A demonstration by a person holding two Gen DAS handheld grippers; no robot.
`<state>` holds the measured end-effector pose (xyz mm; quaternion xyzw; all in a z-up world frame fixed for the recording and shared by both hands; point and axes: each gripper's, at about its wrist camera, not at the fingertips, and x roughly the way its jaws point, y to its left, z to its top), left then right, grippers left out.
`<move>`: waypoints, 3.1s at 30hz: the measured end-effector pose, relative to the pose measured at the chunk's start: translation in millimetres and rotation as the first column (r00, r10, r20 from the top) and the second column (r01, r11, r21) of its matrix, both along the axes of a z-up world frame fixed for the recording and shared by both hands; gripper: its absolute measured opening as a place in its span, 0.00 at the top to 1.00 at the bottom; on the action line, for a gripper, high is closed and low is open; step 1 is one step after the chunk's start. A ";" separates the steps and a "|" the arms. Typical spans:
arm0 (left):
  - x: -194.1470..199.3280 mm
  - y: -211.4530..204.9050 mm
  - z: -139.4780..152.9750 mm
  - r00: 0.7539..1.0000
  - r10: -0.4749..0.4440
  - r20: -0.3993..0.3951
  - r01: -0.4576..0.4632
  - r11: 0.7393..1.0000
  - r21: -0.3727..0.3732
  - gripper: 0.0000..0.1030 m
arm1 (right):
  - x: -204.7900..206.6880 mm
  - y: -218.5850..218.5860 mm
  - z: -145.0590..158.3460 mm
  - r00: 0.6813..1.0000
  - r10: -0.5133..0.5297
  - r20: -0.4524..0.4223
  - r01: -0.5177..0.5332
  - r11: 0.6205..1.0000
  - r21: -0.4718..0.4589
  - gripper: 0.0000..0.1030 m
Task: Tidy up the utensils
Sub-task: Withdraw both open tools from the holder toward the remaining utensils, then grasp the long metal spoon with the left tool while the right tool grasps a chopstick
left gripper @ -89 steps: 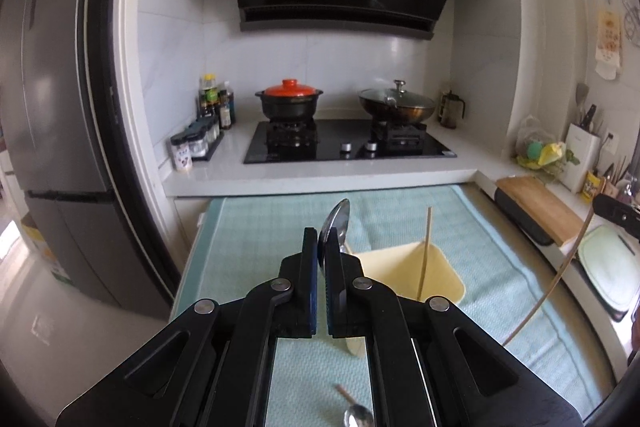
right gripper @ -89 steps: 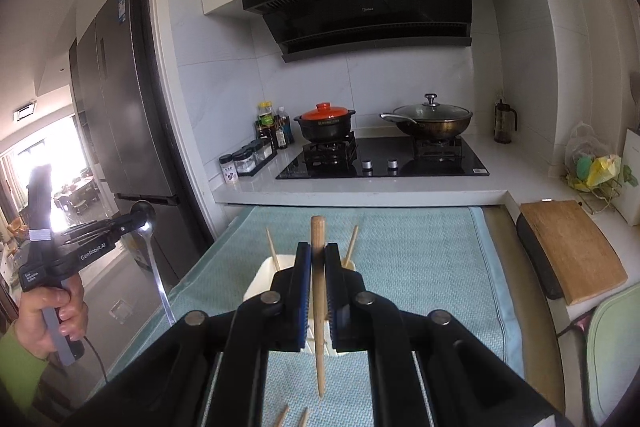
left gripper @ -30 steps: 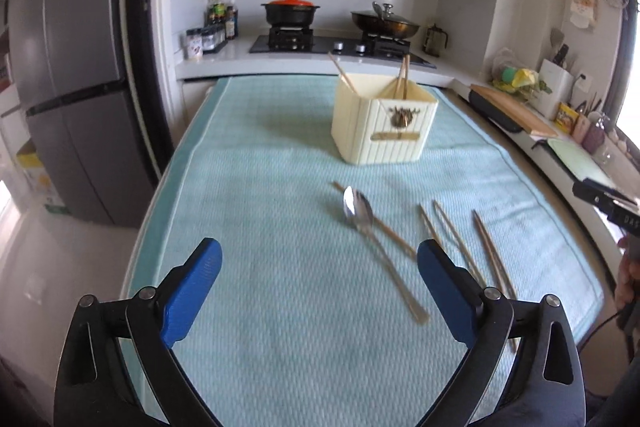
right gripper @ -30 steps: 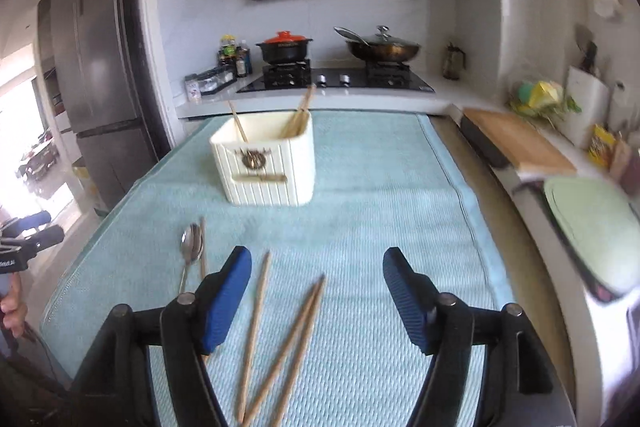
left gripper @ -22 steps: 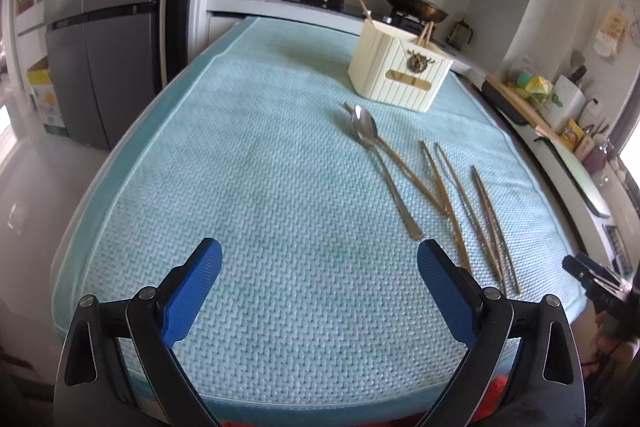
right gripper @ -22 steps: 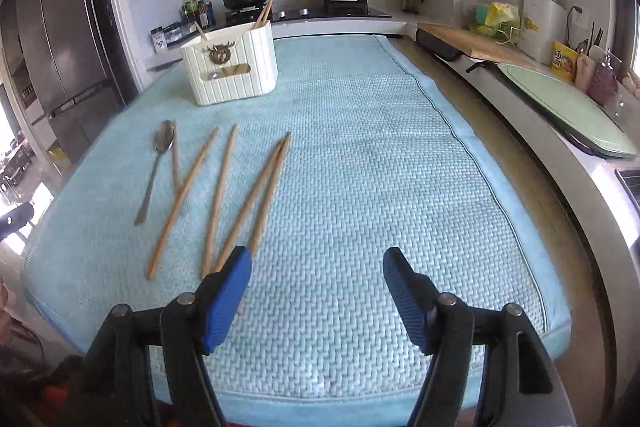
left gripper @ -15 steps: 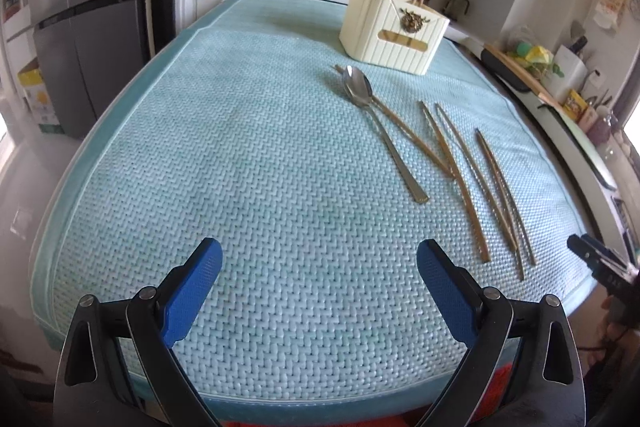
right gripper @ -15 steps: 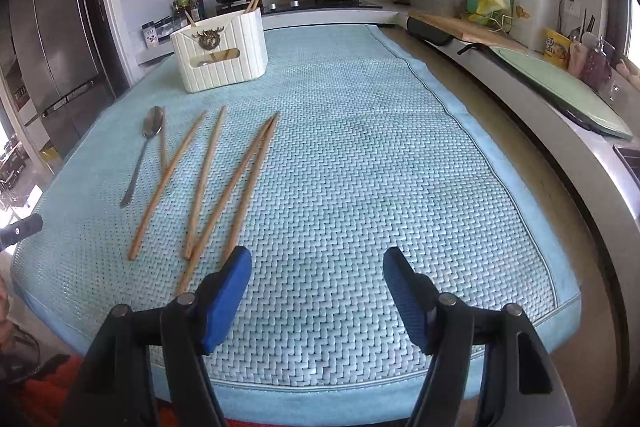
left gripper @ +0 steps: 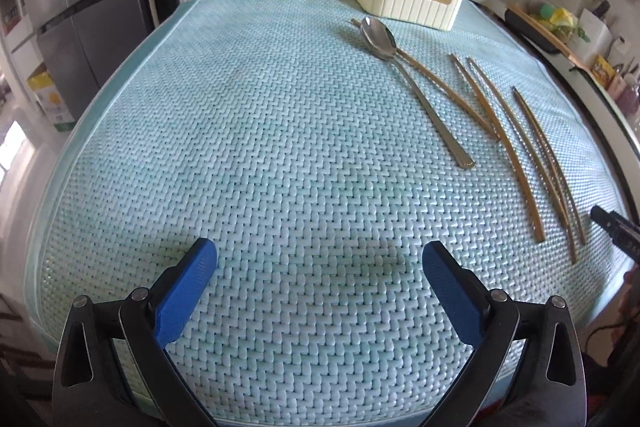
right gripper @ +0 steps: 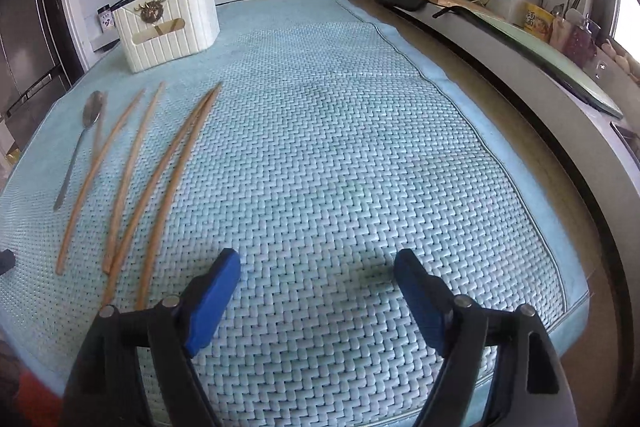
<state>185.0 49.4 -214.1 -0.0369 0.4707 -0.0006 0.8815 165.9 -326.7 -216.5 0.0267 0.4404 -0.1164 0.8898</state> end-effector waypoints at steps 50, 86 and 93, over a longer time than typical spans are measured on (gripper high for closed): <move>160.9 -25.6 4.1 0.999 0.038 0.027 -0.039 0.999 0.028 0.00 | 134.2 50.6 5.0 0.964 0.267 -0.003 -0.267 0.964 0.009 0.71; 230.2 29.8 14.8 0.998 -0.058 -0.039 0.053 0.992 -0.118 0.01 | 182.7 47.4 -0.7 0.930 0.367 -0.019 -0.367 0.930 0.001 0.45; 306.7 9.7 13.9 0.998 -0.055 -0.037 0.051 0.993 -0.111 0.01 | 183.8 51.9 -1.7 0.932 0.362 -0.021 -0.362 0.932 -0.006 0.43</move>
